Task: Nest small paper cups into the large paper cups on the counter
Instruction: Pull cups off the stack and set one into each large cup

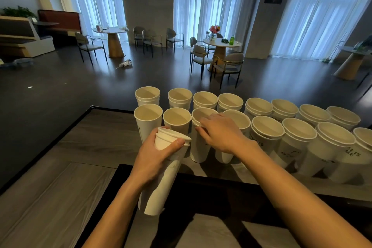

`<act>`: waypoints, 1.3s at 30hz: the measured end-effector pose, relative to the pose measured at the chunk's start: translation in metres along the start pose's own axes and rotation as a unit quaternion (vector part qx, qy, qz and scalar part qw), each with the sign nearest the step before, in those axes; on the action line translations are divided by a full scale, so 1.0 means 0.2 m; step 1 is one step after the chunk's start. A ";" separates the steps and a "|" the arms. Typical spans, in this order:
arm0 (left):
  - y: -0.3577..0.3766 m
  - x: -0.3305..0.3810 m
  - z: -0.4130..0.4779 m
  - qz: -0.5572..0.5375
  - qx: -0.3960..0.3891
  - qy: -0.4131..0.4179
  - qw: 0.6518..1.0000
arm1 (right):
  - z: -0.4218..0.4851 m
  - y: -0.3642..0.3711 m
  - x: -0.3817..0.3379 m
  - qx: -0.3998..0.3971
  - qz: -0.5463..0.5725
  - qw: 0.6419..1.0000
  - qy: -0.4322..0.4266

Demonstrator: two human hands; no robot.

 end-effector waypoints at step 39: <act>-0.36 0.03 0.04 0.080 0.093 0.030 0.992 | 0.09 -0.44 -0.09 0.223 0.421 0.878 0.052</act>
Point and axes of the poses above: each hand's wrist, its own z-axis towards the middle knuckle, its own y-axis out of the palm, x = y × z, the point moved 8 cm from there along z, towards the middle knuckle, and after that the axes turned 5 degrees about -y, right-handed, at the moved point
